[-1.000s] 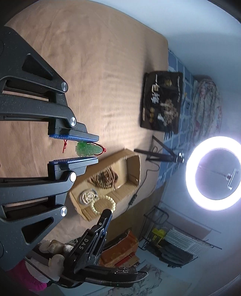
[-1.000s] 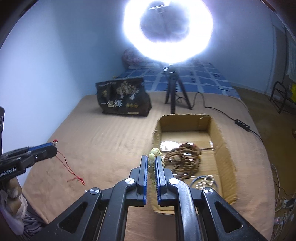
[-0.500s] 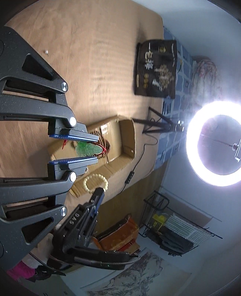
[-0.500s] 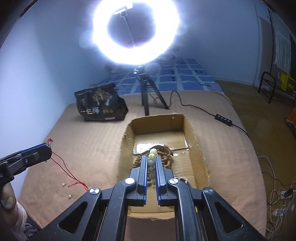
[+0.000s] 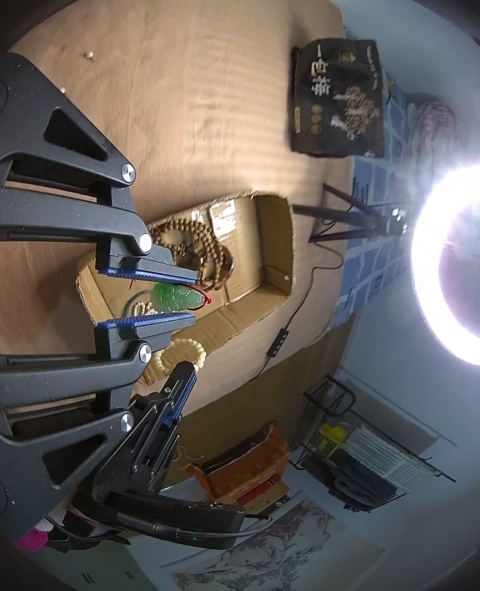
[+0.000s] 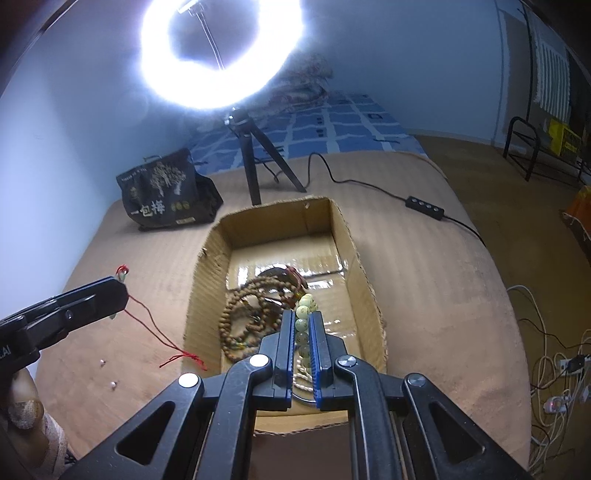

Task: Organize jewelry
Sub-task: 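Carry the pendant and bracelet into the cardboard box and open both tools, then withdraw both tools from the box toward the two pearl earrings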

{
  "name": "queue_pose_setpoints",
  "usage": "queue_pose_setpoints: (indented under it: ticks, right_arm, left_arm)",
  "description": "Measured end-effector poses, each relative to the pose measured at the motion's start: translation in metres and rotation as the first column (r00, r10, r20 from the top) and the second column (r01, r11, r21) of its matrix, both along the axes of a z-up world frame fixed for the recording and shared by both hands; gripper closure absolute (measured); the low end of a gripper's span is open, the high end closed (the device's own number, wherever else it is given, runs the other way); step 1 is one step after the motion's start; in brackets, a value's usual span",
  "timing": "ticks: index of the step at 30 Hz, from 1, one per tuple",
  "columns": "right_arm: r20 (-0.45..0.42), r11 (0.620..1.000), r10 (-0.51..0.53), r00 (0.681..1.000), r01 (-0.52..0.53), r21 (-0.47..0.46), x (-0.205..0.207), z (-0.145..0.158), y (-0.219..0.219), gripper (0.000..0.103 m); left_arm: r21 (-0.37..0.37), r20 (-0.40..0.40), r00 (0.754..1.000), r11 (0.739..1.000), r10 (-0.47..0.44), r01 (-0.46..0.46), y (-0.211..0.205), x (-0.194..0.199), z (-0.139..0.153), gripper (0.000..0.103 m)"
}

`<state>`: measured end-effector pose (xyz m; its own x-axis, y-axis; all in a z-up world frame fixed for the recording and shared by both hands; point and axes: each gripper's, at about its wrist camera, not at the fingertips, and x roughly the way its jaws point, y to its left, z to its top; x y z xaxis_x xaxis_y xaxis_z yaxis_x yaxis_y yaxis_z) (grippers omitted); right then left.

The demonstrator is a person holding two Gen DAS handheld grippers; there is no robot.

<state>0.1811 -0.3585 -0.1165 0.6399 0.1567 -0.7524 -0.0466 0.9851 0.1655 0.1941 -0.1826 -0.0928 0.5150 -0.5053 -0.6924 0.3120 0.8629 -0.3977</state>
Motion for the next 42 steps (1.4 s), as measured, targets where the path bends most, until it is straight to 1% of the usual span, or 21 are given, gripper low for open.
queue_pose_setpoints:
  ticks: [9,14,19,20,22,24,25,29,30,31,32,33,34,36,39,40,41,42]
  right_arm:
    - [-0.020,1.000,-0.025,0.999,0.026,0.010,0.002,-0.009,-0.013,0.098]
    - [-0.023,0.999,-0.032,0.999,0.033,0.025,0.003,-0.009,-0.015,0.098]
    - [-0.025,0.999,-0.025,0.999,0.026,0.029,0.003,-0.010,-0.013,0.097]
    - [-0.025,0.999,-0.025,0.999,0.026,0.031,0.004,-0.010,-0.013,0.096]
    - [-0.023,0.999,-0.029,0.999,0.030,0.037,0.004,-0.009,-0.013,0.082]
    - [-0.019,0.999,-0.036,0.999,0.037,0.040,0.004,-0.008,-0.013,0.075]
    - [-0.016,0.998,-0.042,0.999,0.043,0.038,0.003,-0.007,-0.014,0.074]
    - [-0.010,0.997,-0.062,0.998,0.062,0.040,0.003,-0.006,-0.017,0.070]
    - [-0.008,0.997,-0.067,0.998,0.067,0.041,0.002,-0.005,-0.018,0.066]
    - [-0.007,0.997,-0.072,0.997,0.072,0.040,0.002,-0.005,-0.019,0.057]
    - [-0.005,0.996,-0.080,0.997,0.080,0.037,0.001,-0.004,-0.020,0.051]
    - [0.002,0.995,-0.093,0.996,0.093,0.031,0.000,-0.003,-0.021,0.040]
    - [0.008,0.994,-0.102,0.995,0.102,0.028,-0.001,-0.002,-0.021,0.034]
    - [0.017,0.993,-0.117,0.993,0.117,0.026,-0.003,0.001,-0.023,0.031]
    - [0.022,0.990,-0.136,0.990,0.136,0.025,-0.005,0.003,-0.025,0.022]
    - [0.024,0.990,-0.140,0.990,0.139,0.025,-0.005,0.004,-0.025,0.020]
    - [0.026,0.990,-0.142,0.990,0.141,0.024,-0.005,0.005,-0.025,0.020]
    - [0.028,0.990,-0.143,0.989,0.143,0.021,-0.006,0.006,-0.024,0.019]
  left_arm:
    - [0.053,-0.040,0.999,0.998,-0.029,0.031,-0.017,0.005,-0.022,0.088]
    - [0.084,-0.041,0.998,0.995,-0.045,0.048,-0.022,0.003,-0.027,0.088]
    - [0.098,-0.044,0.998,0.994,-0.053,0.057,-0.023,0.002,-0.029,0.088]
    - [0.098,-0.046,0.997,0.993,-0.054,0.059,-0.023,0.002,-0.029,0.088]
    - [0.100,-0.053,0.997,0.993,-0.051,0.056,-0.021,0.003,-0.030,0.088]
    - [0.097,-0.061,0.997,0.994,-0.045,0.051,-0.019,0.004,-0.030,0.071]
    - [0.093,-0.062,0.997,0.995,-0.041,0.046,-0.018,0.004,-0.030,0.060]
    - [0.092,-0.056,0.998,0.995,-0.037,0.042,-0.015,0.002,-0.028,0.059]
    - [0.095,-0.053,0.998,0.995,-0.035,0.040,-0.015,0.002,-0.027,0.059]
    - [0.097,-0.051,0.998,0.994,-0.034,0.039,-0.014,0.002,-0.027,0.059]
    - [0.101,-0.048,0.998,0.994,-0.035,0.039,-0.013,0.001,-0.027,0.059]
    - [0.105,-0.046,0.998,0.994,-0.034,0.039,-0.013,0.000,-0.026,0.059]
    - [0.109,-0.044,0.999,0.993,-0.032,0.037,-0.012,-0.001,-0.026,0.059]
    - [0.114,-0.043,0.999,0.993,-0.029,0.034,-0.010,-0.002,-0.025,0.059]
    - [0.132,-0.028,0.999,0.991,-0.026,0.029,-0.006,-0.006,-0.023,0.059]
    - [0.139,-0.022,0.999,0.990,-0.024,0.027,-0.004,-0.008,-0.022,0.057]
    - [0.143,-0.016,1.000,0.989,-0.023,0.025,-0.002,-0.009,-0.021,0.051]
    - [0.142,-0.008,1.000,0.990,-0.020,0.021,0.000,-0.010,-0.020,0.047]
